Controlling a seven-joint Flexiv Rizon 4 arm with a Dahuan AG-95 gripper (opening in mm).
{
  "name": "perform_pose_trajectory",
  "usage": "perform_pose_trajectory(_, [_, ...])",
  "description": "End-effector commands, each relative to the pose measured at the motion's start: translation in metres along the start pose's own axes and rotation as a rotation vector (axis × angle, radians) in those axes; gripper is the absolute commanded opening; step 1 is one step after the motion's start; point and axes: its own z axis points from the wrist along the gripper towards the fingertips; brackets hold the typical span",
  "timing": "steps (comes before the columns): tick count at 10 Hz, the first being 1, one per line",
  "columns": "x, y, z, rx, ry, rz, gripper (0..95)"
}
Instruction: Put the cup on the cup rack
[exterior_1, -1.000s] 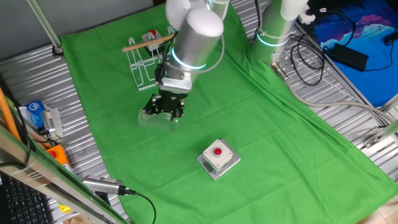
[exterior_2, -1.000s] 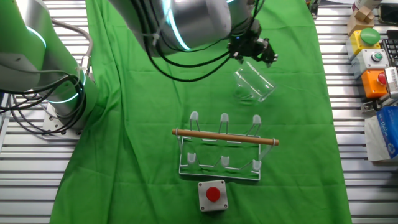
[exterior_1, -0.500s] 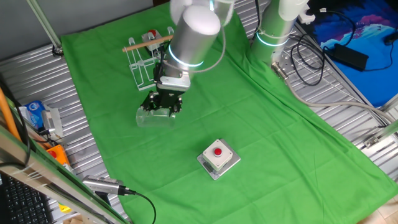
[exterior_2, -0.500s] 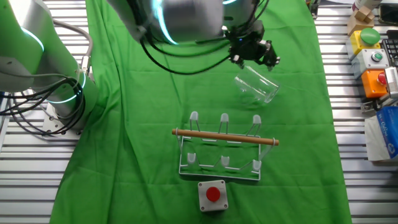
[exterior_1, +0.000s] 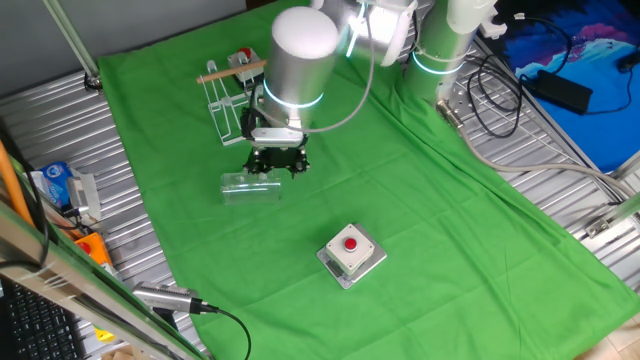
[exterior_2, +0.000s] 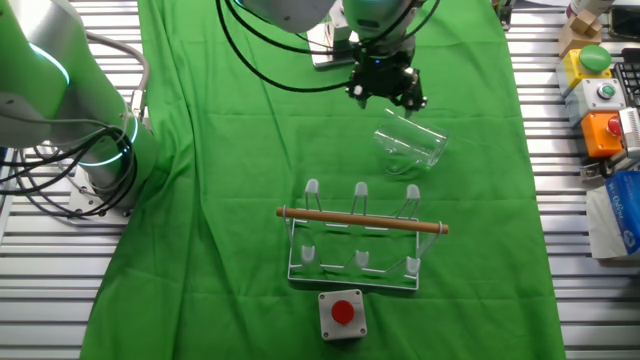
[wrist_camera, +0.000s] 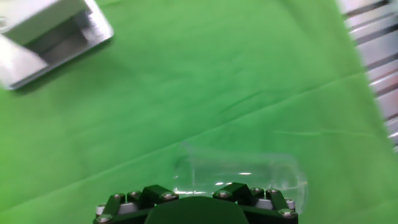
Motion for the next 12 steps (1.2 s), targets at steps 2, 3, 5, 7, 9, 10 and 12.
perform_pose_trajectory(2, [-0.006,-0.024,-0.001,-0.011,0.029,0.042,95.0])
perform_pose_trajectory(3, [-0.008,-0.025,-0.004,-0.034,0.041,0.049,95.0])
perform_pose_trajectory(5, [-0.010,-0.027,-0.010,-0.062,0.050,0.064,95.0])
perform_pose_trajectory(7, [-0.013,-0.032,-0.012,-0.105,0.068,0.067,95.0])
perform_pose_trajectory(9, [-0.016,-0.039,-0.015,-0.188,0.095,0.130,76.0])
perform_pose_trajectory(10, [-0.014,-0.040,-0.015,-0.205,0.086,0.146,76.0])
perform_pose_trajectory(12, [-0.011,-0.041,-0.011,-0.222,0.068,0.148,76.0])
